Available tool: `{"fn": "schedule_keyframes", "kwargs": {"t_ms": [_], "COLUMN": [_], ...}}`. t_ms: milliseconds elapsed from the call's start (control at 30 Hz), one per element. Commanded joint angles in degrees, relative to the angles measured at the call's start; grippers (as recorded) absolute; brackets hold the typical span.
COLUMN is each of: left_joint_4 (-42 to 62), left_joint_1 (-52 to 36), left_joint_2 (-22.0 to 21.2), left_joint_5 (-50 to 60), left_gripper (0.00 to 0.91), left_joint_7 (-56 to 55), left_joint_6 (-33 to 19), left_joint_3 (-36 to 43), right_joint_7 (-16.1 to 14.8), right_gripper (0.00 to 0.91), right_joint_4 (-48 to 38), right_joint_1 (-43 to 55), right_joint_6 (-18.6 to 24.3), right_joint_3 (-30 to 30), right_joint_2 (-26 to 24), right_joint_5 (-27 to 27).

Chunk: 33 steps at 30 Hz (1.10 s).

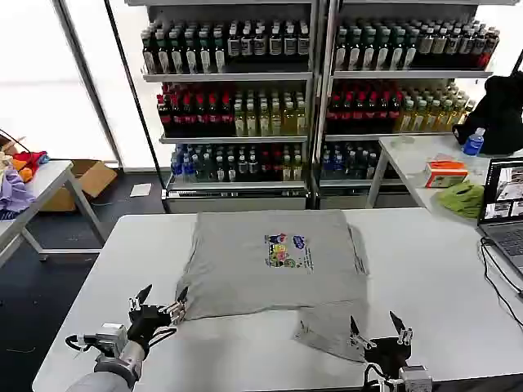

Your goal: Fold and organize the clothes.

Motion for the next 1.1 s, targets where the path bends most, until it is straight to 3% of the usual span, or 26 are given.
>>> {"fn": "schedule_keyframes", "kwargs": {"t_ms": [33, 1100], "left_joint_4": [1.34, 4.89], "left_joint_1": [0.69, 0.66], "left_joint_2": [0.4, -0.31], "left_joint_5": [0.01, 0.75], "left_gripper": [0.907, 0.907], "left_joint_7": [-0.02, 0.27], "left_joint_6": [1.48, 1.38], "left_joint_3": [0.73, 3.27], "right_joint_7": [1.42, 2.03], "right_gripper": [0.907, 0.907], "right_joint_4": [-0.57, -4.96], "right_joint_1": [-0.82, 0.36], "right_joint_6": [-0.45, 0.15], "right_joint_3": [-1.56, -5.87], "right_joint_2": [0.95, 4.93], "right_joint_5": [0.34, -1.55]}}
